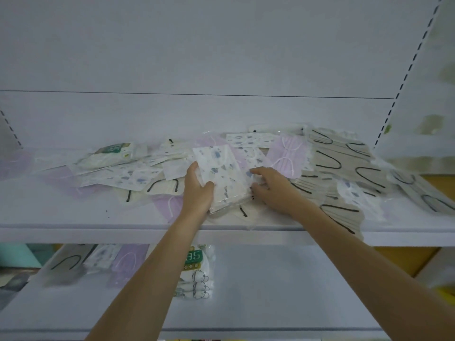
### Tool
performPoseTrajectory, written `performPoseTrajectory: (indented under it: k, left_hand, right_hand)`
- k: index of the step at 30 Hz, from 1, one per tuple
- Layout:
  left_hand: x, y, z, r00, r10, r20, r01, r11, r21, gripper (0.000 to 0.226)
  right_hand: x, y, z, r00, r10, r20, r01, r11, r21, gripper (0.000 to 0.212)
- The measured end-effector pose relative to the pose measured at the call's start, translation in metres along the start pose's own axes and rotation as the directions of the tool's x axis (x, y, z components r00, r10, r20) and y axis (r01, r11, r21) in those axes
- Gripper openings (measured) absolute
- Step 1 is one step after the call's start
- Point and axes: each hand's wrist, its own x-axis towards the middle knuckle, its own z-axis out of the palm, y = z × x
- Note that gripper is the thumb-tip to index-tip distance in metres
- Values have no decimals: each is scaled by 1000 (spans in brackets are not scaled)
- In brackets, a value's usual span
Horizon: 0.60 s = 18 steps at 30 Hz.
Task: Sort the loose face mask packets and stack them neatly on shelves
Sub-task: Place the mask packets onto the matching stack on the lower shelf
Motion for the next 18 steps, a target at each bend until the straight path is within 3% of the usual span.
performPoseTrajectory:
  k: [2, 4, 6, 8, 11, 15, 16, 18]
  left_hand:
    - [1, -1, -1, 1000, 4, 8, -4, 1000, -4, 68]
    - [2, -2, -1, 1000, 10, 7, -10, 1000, 9, 66]
    - [1, -2, 0, 1000, 17, 12, -17, 999, 29, 59]
    - [1, -1, -1, 1000, 10, 15, -11, 999, 43, 56]
    - [2, -1, -1, 1000, -4, 23, 3, 999, 44, 53]
    - [2, -1, -1, 999, -30, 23, 29, 999, 20, 50]
    - [1, 1, -1, 998, -49, 39, 50, 999, -11, 44]
    - [1, 5, -1, 994, -63, 84, 72, 991, -110, 30]
  right_hand:
    - [6, 6, -2, 996, 84, -13, -85, 979, -185, 57]
    - [11, 10, -2, 992, 129, 7, -122, 957, -262, 64]
    - [16, 11, -1, 991, 133, 0, -128, 952, -278, 61]
    - [21, 12, 0, 994, 95, -56, -107, 953, -283, 44]
    - [24, 11, 2, 964, 61, -260, -84, 993, -79, 27]
    - [21, 2, -2, 825, 161, -541, 30, 944, 327, 31]
    - [19, -3, -4, 817, 148, -557, 87, 923, 374, 31]
    - [15, -11, -4, 872, 35, -489, 168, 916, 364, 24]
